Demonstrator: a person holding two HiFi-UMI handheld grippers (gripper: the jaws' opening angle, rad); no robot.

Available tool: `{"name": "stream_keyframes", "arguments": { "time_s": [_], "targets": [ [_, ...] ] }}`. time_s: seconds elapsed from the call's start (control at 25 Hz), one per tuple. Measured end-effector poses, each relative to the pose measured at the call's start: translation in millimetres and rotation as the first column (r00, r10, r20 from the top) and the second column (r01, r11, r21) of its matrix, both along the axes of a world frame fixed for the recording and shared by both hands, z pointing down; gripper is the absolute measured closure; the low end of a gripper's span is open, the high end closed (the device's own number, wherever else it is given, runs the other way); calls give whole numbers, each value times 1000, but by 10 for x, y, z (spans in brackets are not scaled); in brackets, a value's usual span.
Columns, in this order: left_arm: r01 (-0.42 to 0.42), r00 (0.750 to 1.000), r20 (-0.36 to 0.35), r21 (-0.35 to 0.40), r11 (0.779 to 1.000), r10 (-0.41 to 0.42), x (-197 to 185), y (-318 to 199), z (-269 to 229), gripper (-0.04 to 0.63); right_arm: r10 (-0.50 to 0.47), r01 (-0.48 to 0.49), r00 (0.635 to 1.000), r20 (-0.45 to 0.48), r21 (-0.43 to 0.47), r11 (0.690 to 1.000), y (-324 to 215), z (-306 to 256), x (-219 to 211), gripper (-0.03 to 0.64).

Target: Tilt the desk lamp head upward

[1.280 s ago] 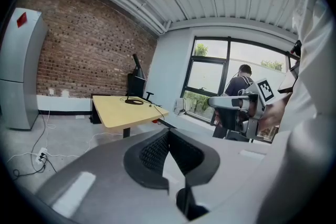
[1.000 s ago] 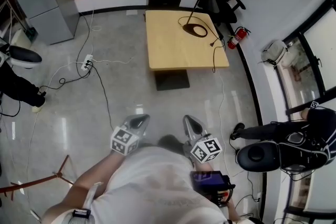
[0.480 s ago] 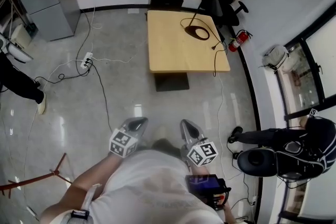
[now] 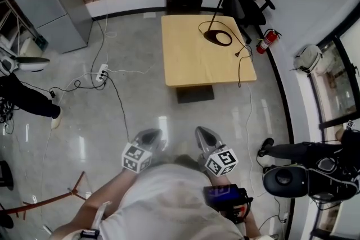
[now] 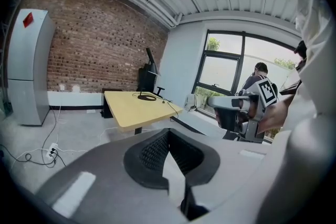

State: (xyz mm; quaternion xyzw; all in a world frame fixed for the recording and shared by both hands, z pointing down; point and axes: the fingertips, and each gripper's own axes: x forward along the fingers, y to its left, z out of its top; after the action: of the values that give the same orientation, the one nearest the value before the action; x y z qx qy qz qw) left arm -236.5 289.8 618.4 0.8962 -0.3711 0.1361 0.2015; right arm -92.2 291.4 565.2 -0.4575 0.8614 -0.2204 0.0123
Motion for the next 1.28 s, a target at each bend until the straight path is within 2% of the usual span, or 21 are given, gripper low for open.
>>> {"name": "stream_keyframes", "arguments": {
  "time_s": [0.2, 0.44, 0.6, 0.88, 1.08, 1.28],
  "targets": [
    [-1, 1000, 8, 16, 1000, 1, 170, -398, -205, 594, 14, -15, 999, 41, 14, 1000, -415, -2, 153, 604],
    [18, 999, 31, 20, 1000, -19, 346, -772, -324, 594, -12, 11, 998, 59, 19, 1000, -840, 12, 283, 604],
    [23, 998, 55, 16, 1000, -24, 442, -925, -319, 594, -2, 1, 997, 79, 2, 1000, -991, 85, 431, 604],
    [70, 997, 42, 48, 996, -72, 597, -1317, -376, 595, -9, 7, 998, 65, 22, 1000, -1300, 52, 713, 604],
    [48, 998, 41, 44, 998, -50, 799, -1432, -400, 594, 18, -20, 998, 56, 28, 999, -1404, -18, 974, 604],
    [41, 998, 46, 57, 998, -43, 838, -1573, -424, 594, 50, -51, 997, 67, 18, 999, -1486, 22, 1109, 604]
  ]
}}
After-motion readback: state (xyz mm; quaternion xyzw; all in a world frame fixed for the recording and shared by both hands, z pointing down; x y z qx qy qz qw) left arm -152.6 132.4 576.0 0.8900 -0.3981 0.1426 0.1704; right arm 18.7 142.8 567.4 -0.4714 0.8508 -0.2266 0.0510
